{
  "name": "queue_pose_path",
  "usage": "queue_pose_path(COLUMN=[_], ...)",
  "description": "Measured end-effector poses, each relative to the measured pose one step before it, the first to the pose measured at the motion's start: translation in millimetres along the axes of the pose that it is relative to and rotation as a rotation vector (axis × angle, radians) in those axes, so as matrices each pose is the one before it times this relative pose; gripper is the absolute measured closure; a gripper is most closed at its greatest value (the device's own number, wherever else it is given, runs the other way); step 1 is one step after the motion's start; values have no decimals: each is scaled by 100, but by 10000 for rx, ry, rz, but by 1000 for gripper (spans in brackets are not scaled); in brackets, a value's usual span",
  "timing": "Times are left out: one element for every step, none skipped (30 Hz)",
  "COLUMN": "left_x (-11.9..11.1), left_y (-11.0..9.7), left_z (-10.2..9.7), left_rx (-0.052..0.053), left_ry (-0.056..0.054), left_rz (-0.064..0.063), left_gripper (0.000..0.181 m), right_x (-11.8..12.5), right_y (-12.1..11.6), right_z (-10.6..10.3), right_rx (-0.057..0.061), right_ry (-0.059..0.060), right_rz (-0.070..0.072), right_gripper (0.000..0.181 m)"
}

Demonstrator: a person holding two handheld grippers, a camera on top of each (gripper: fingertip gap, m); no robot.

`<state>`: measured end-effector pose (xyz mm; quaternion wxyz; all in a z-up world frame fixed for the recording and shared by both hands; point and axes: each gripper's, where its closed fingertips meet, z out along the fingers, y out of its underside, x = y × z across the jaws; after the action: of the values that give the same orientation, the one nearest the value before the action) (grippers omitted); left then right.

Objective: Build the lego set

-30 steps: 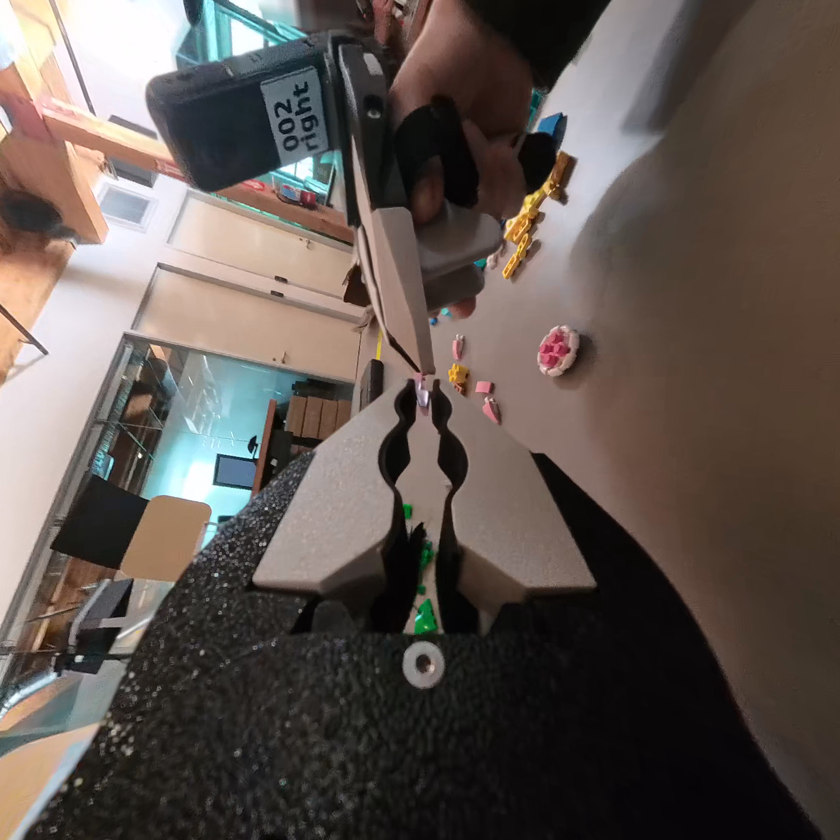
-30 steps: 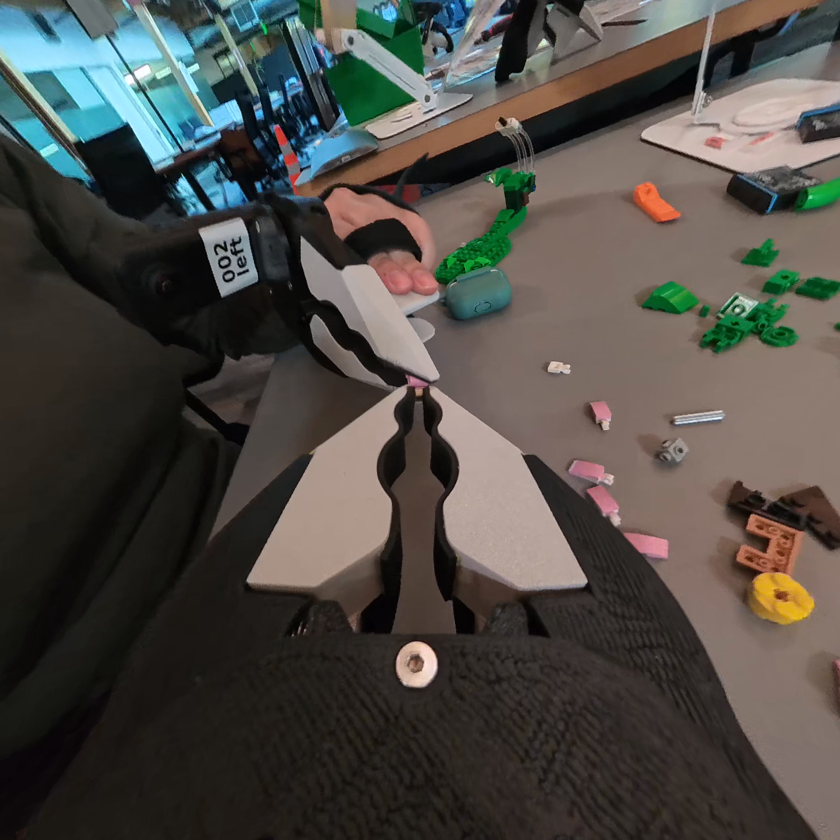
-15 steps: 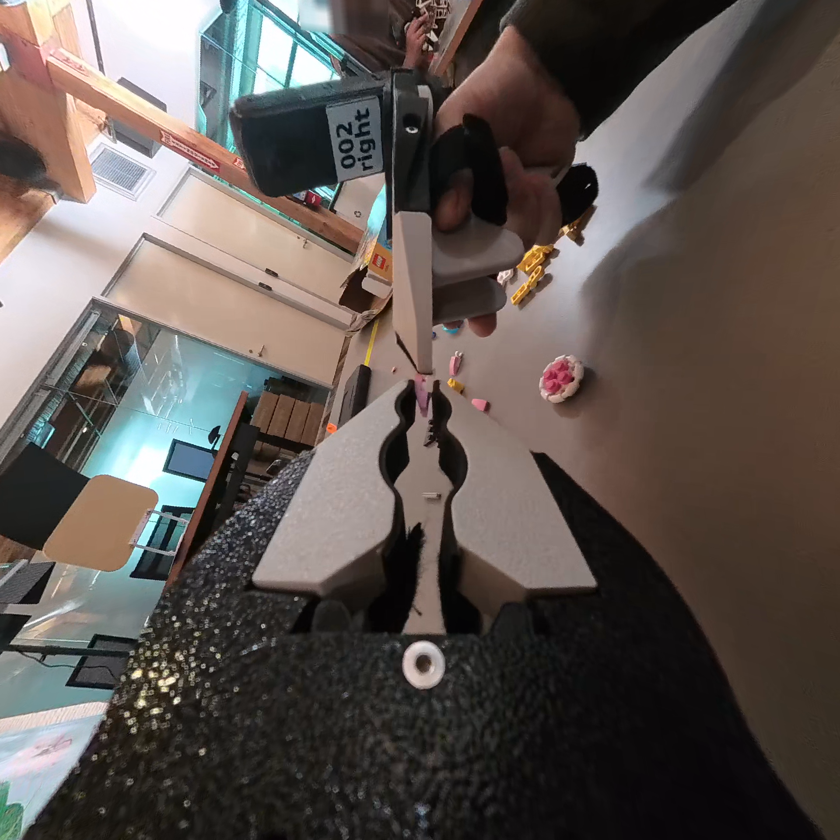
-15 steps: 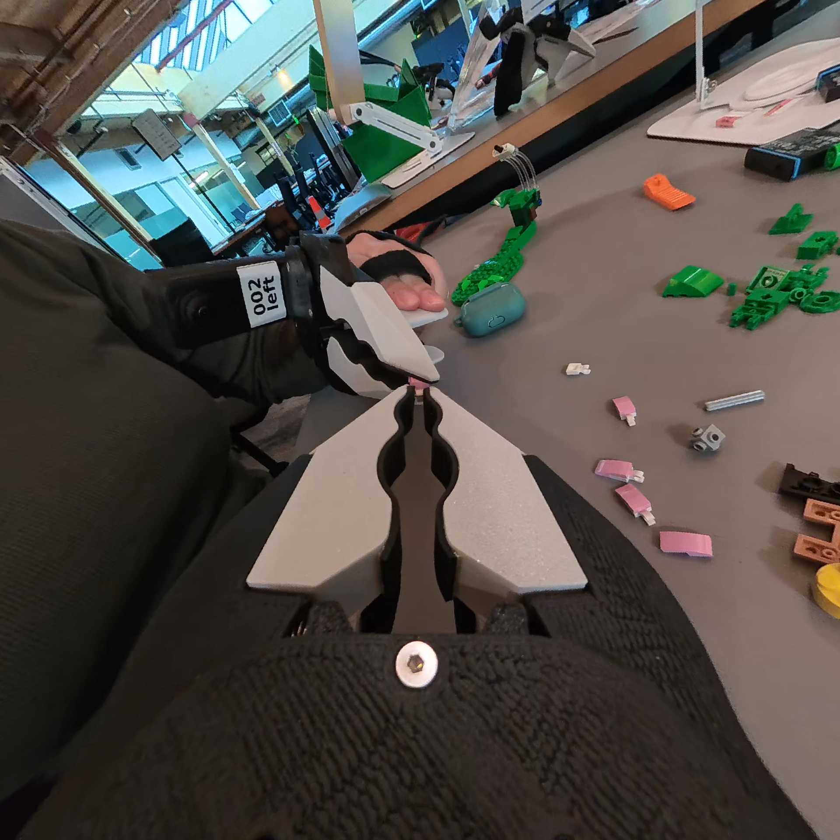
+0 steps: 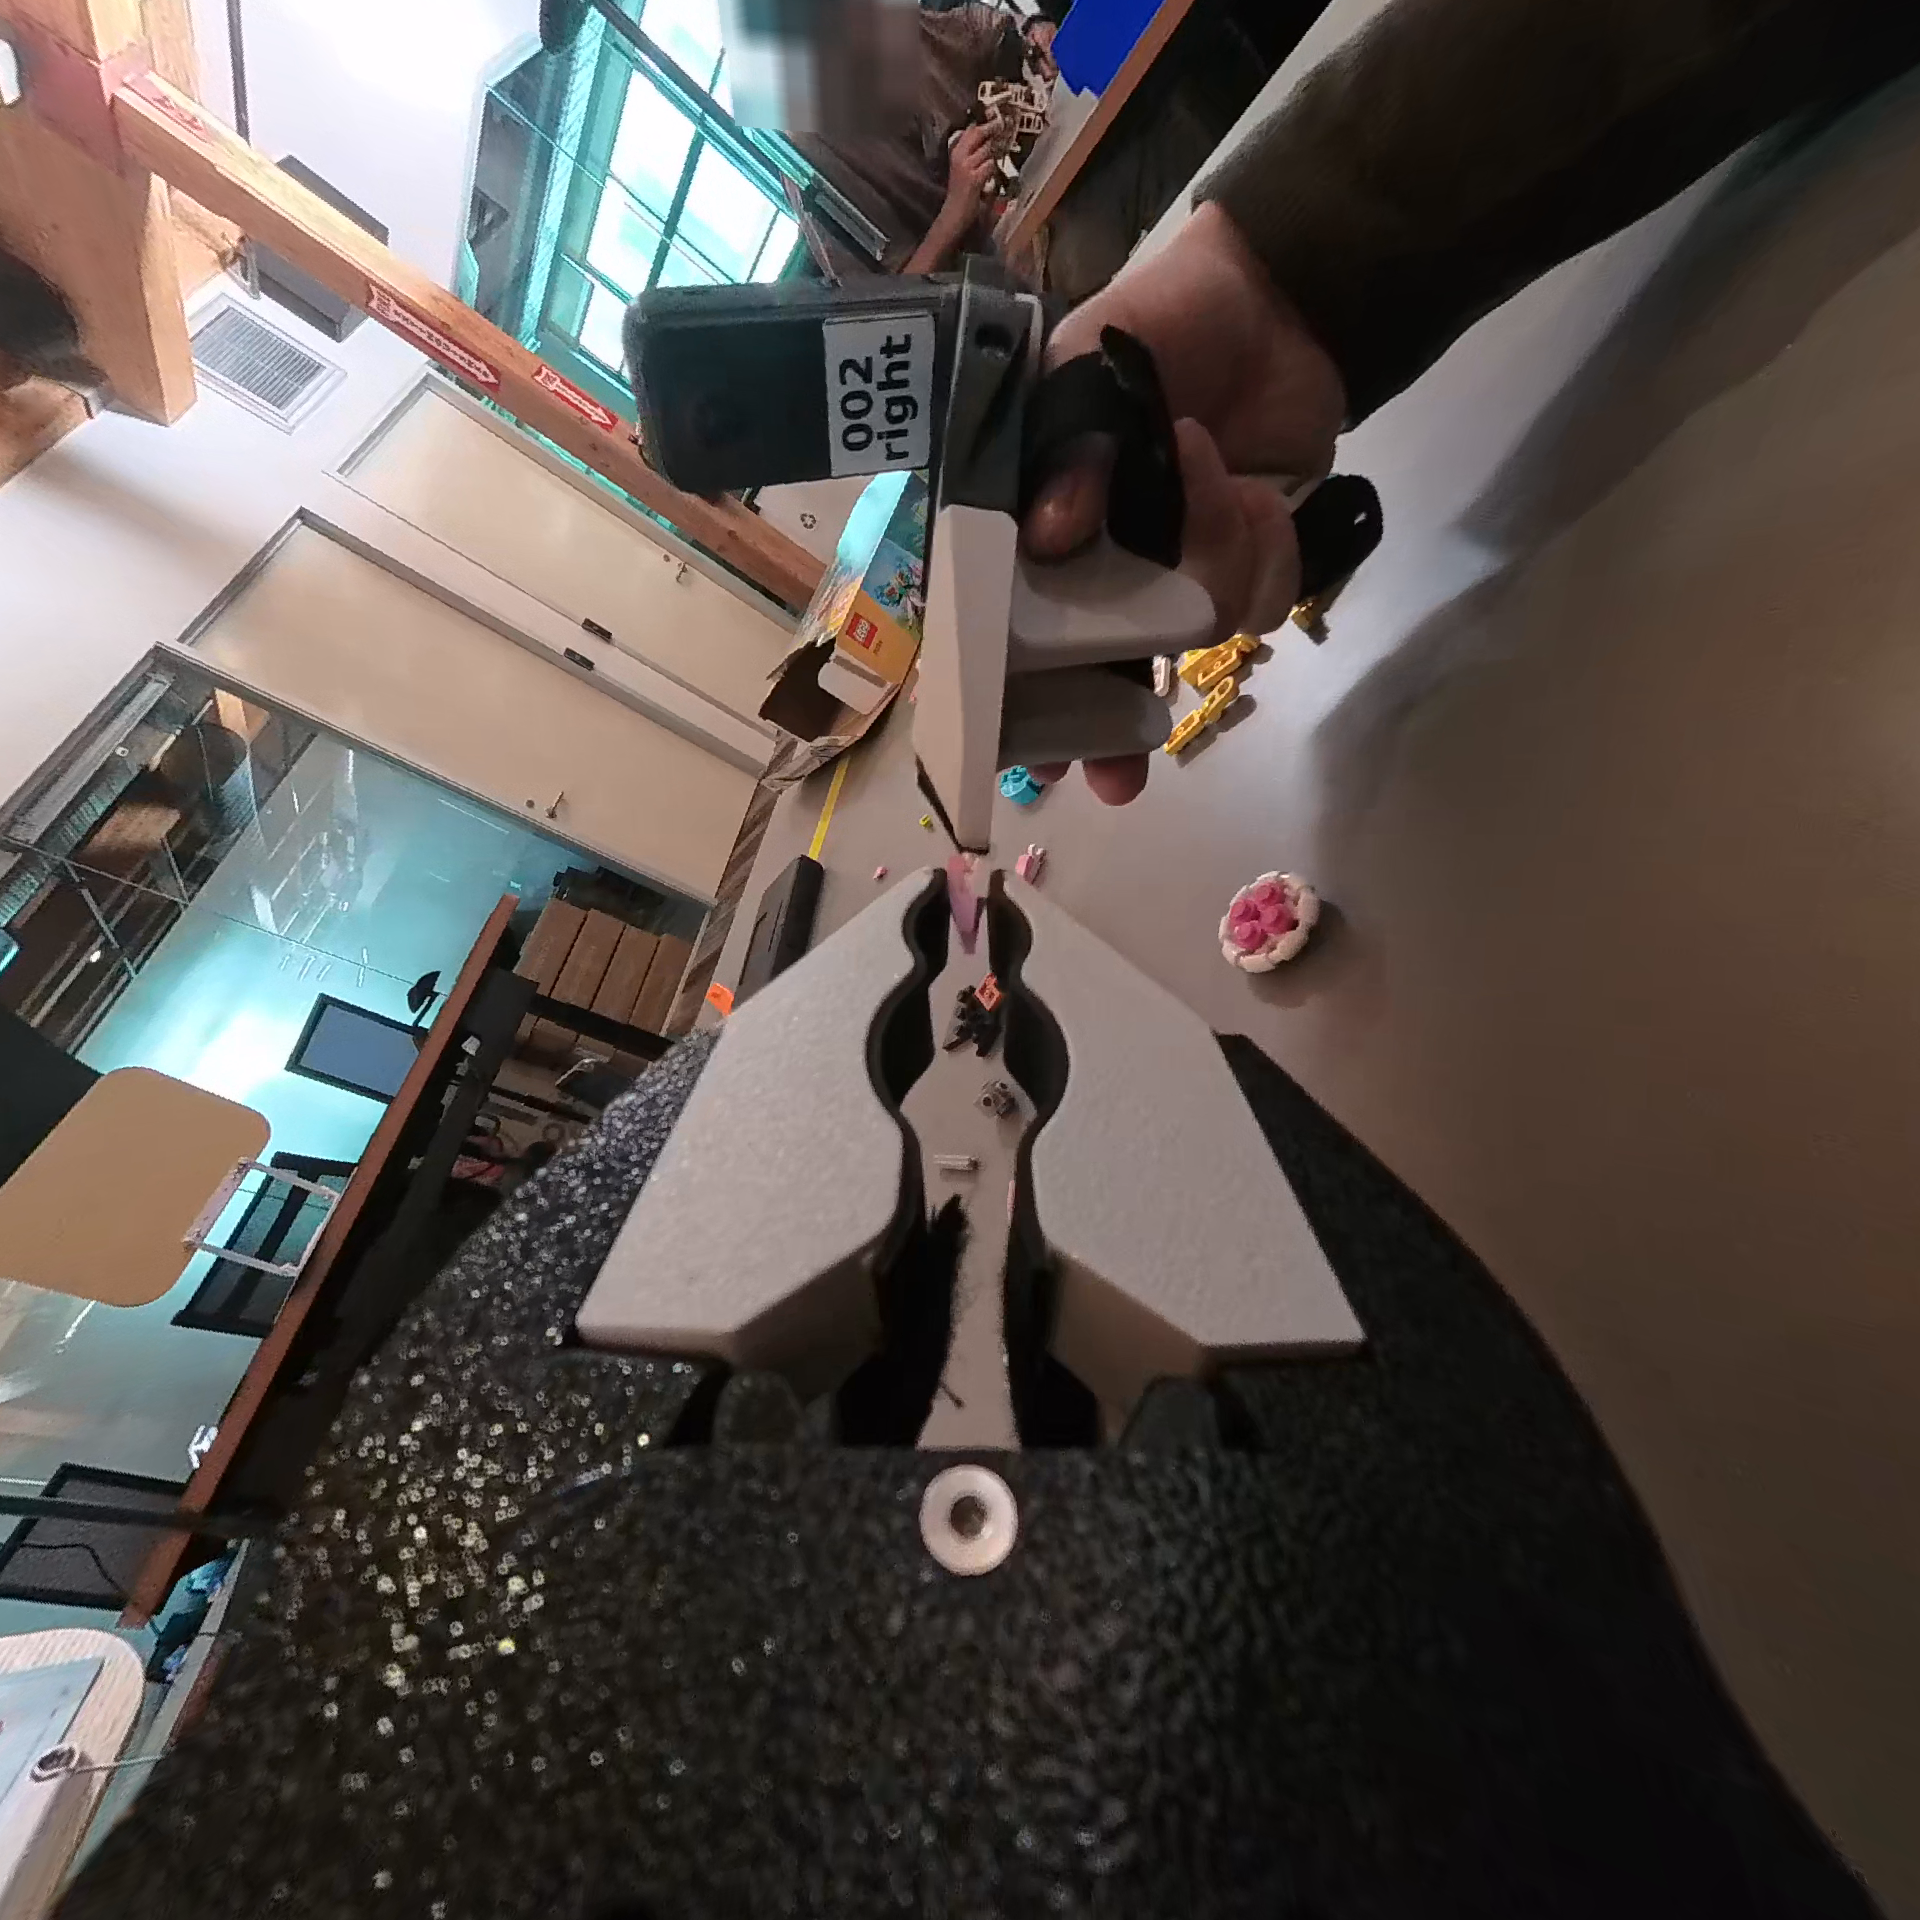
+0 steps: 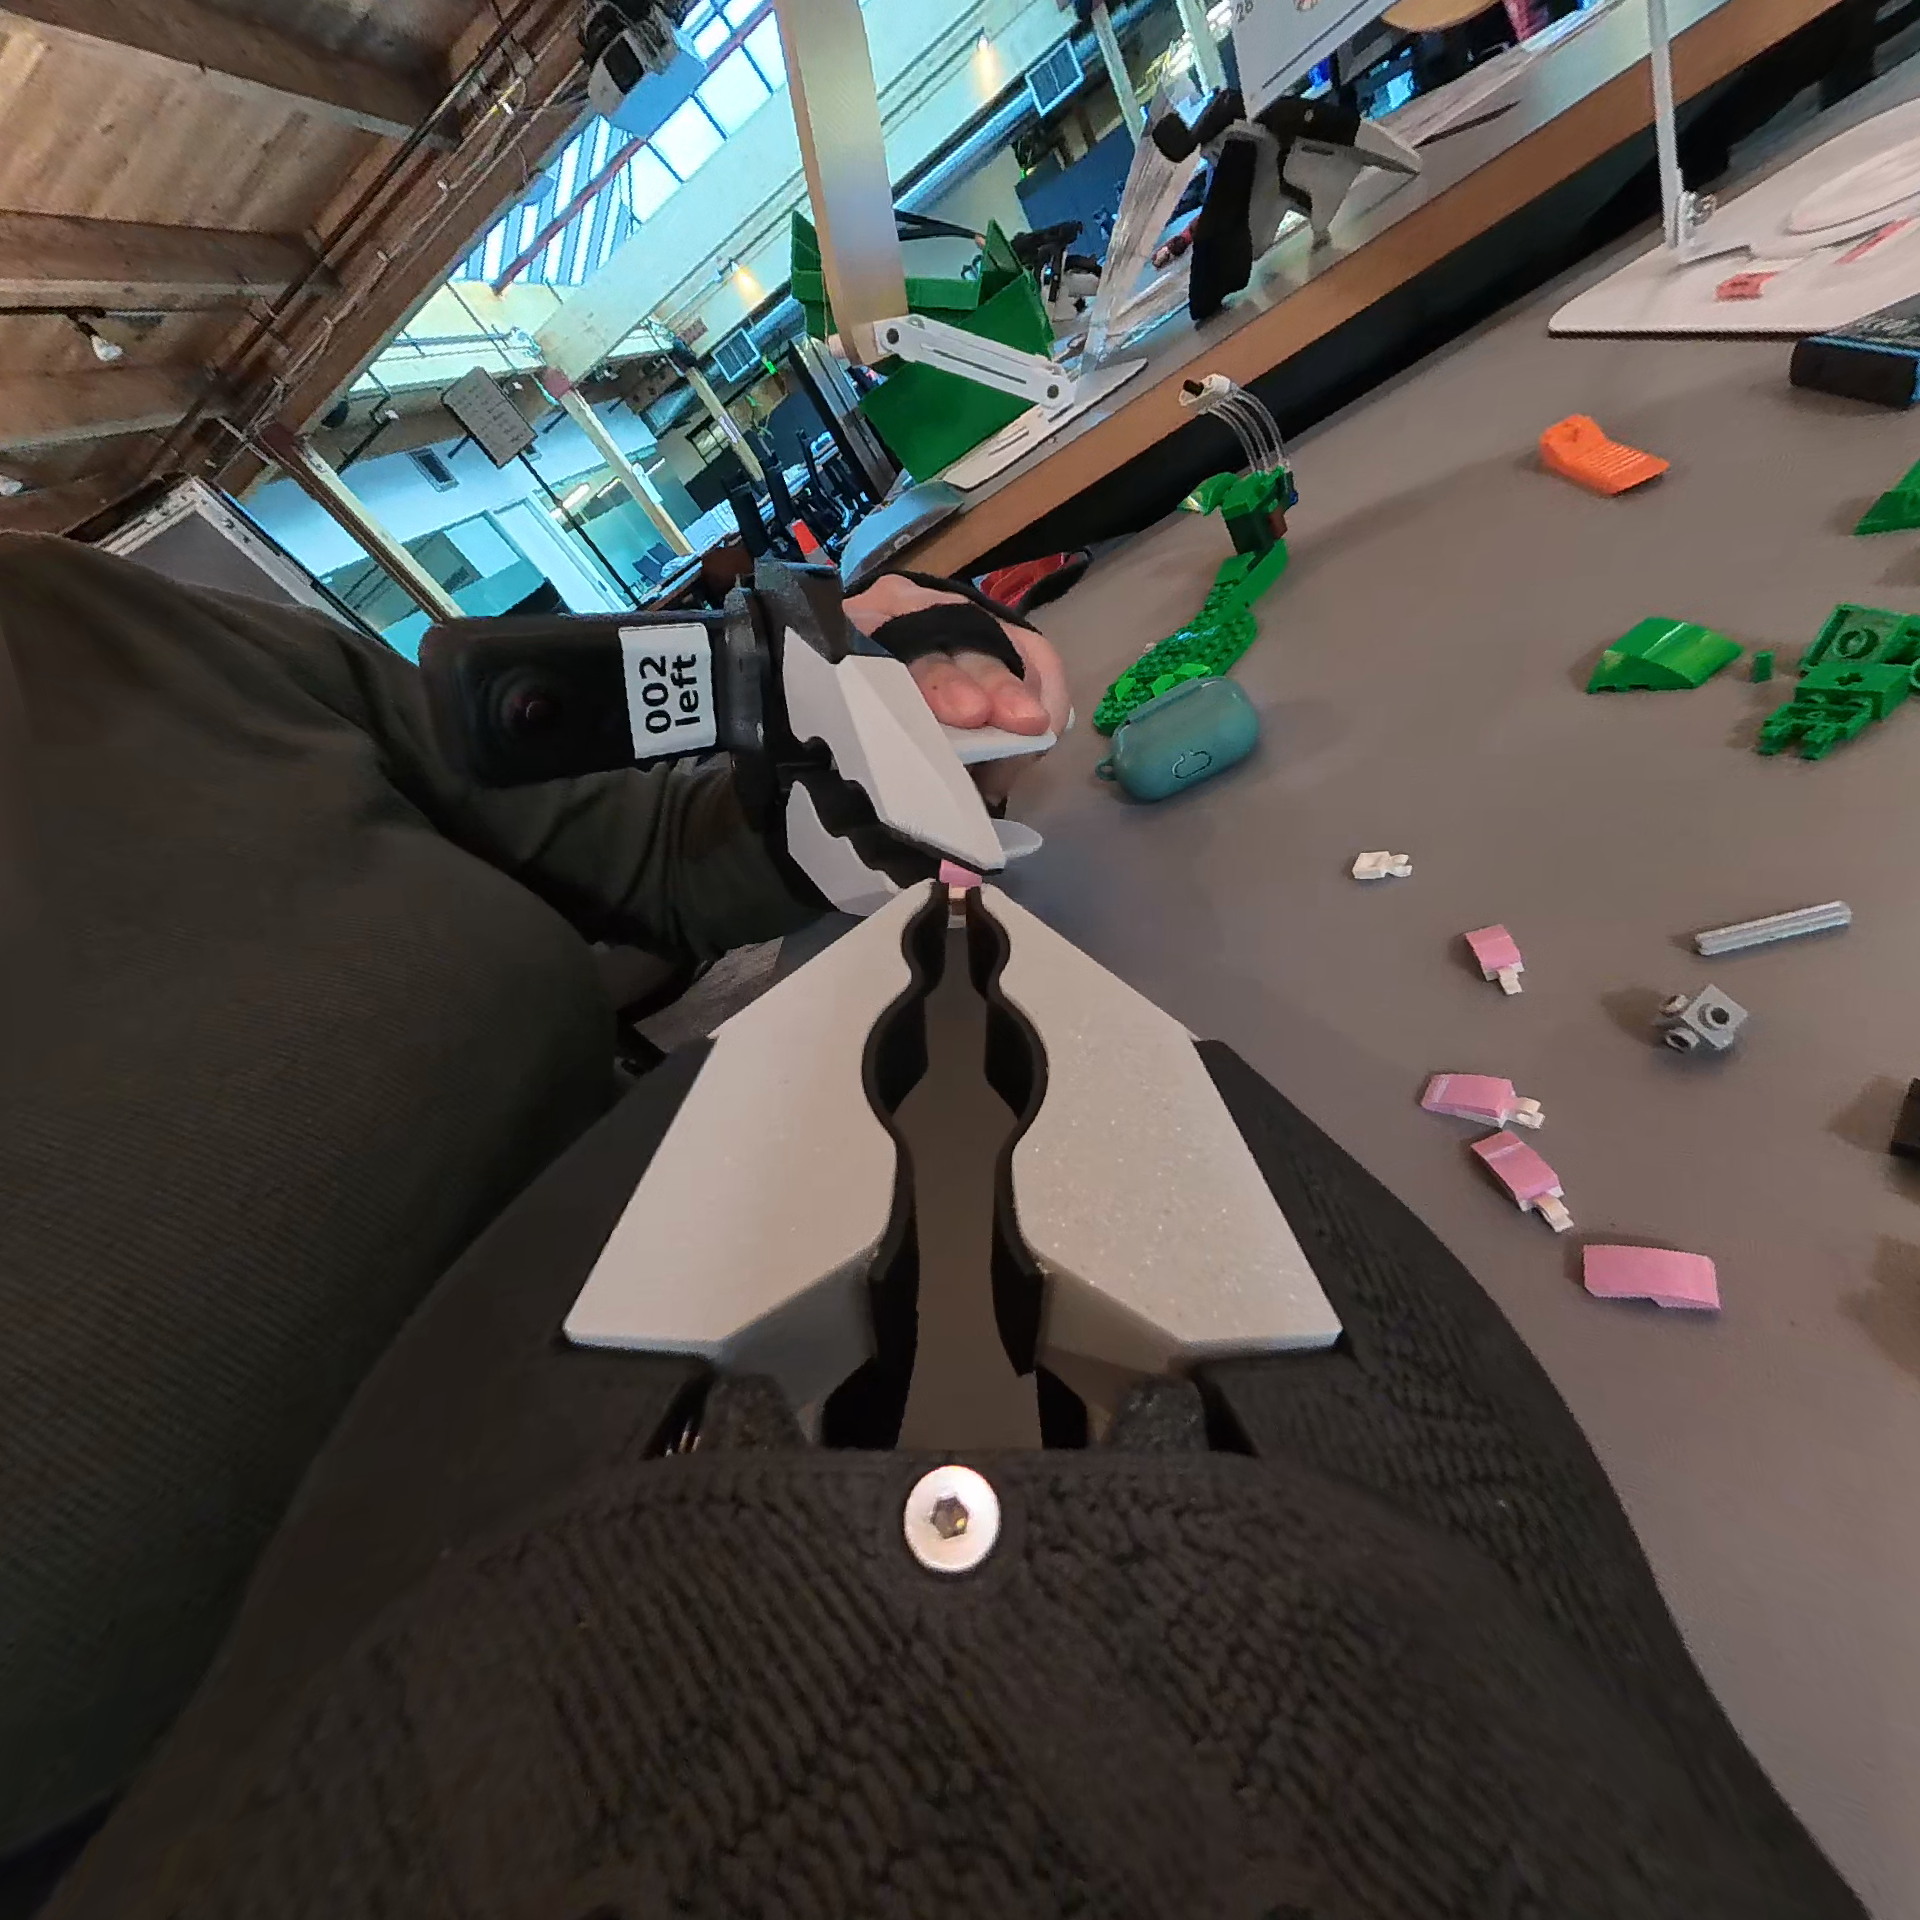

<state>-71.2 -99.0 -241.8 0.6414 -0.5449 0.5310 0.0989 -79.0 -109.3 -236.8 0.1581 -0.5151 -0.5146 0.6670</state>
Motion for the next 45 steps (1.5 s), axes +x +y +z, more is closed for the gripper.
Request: queue_pose_path(left_x=[-6,-26,-57,-152,-276,-323,-338,-345,-320,-280,-207,-108,-81,-113,-108,-30,-10,22,86,106,176,157,259,305,81,82,65,44,138,131,100,92,129,62,79,117,6,-62,-99,-210,-320,-327,-314,-335,-322], left_y=[46,43,56,90,123,146,106,113,108,88,81,140,143,94,62,70,103,76,123,42,23,-17,7,16,-91,-79,-36,-86,-15,18,-19,24,35,-31,-90,-136,-95,-89,-95,-191,-165,-48,-41,-137,-35], left_z=[7,1,2,-14,-43,-55,-62,-77,-73,-63,-61,-37,-14,-30,-24,-18,16,10,49,15,7,12,60,96,54,27,6,-14,1,9,21,15,25,9,-11,-20,-14,-41,-52,-101,-133,-139,-146,-117,-33], left_rx=[-25,-16,-32,-55,-68,-82,-57,-57,-65,-50,-54,-103,-120,-115,-133,-146,-128,-63,-53,36,39,53,24,37,175,183,144,183,117,69,74,33,8,36,74,85,36,23,8,96,95,-13,-63,-76,-202], left_ry=[-1,-19,-36,-105,-192,-224,-230,-239,-216,-223,-181,-127,-132,-199,-210,-119,-47,48,141,140,171,115,173,246,143,226,228,148,209,178,119,91,107,61,70,92,-20,-103,-166,-280,-337,-251,-218,-301,-383], left_rz=[-13,-8,-9,57,171,221,238,206,195,234,284,326,420,497,526,434,253,-5,-164,-198,-222,-107,-137,-349,-541,-591,-529,-442,-407,-334,-227,-120,-87,-80,-85,-71,20,200,298,297,259,204,211,425,671], left_gripper=[177,177,177,177,177,177,177,177,177,177,177,178,178,178,177,178,178,178,178,178,178,178,178,178,178,178,178,178,178,177,177,177,177,177,177,178,178,177,177,177,177,178,178,178,179], right_x=[60,48,91,112,149,120,86,72,39,24,47,113,81,26,42,63,74,101,111,56,65,46,160,58,-72,-27,-69,-76,2,18,-23,13,-20,-122,-99,-57,-73,-80,-108,-177,-119,-72,-158,-149,-61], right_y=[-11,-14,-86,-172,-272,-297,-319,-301,-270,-221,-131,-49,-50,-88,-48,-35,-3,7,28,119,153,164,245,143,-11,65,3,56,138,120,130,92,102,34,74,41,-56,-69,-135,-268,-317,-273,-284,-282,-261], right_z=[24,21,46,77,122,139,154,154,153,132,114,105,82,71,62,49,38,34,31,4,-22,-47,-76,-99,-70,-31,-10,-22,-9,3,22,-12,-20,-39,-51,-37,-15,19,34,54,135,165,145,97,49], right_rx=[2,3,40,94,153,193,216,227,237,210,146,90,90,103,75,72,62,41,14,-57,-95,-107,-157,-81,17,-49,-23,-55,-101,-86,-83,-59,-60,-14,-65,-49,16,15,56,151,207,234,253,258,271], right_ry=[49,51,102,135,154,122,63,42,15,2,25,69,49,5,4,11,21,36,39,16,36,32,78,9,-66,-28,-29,-18,37,43,-2,1,-29,-103,-90,-52,-39,-32,-38,-71,-46,-55,-163,-190,-158], right_rz=[-28,-33,-83,-77,-23,22,127,165,155,124,83,46,52,107,131,118,64,44,47,-69,-196,-248,-202,-135,-35,-36,-54,-96,-139,-110,-65,-43,-19,49,89,43,51,52,46,81,164,263,372,401,392], right_gripper=[179,179,179,179,180,180,180,180,180,180,180,180,180,180,180,180,180,180,180,180,179,179,179,179,179,179,179,179,179,179,179,178,178,177,177,179,179,179,179,180,180,180,181,181,181])
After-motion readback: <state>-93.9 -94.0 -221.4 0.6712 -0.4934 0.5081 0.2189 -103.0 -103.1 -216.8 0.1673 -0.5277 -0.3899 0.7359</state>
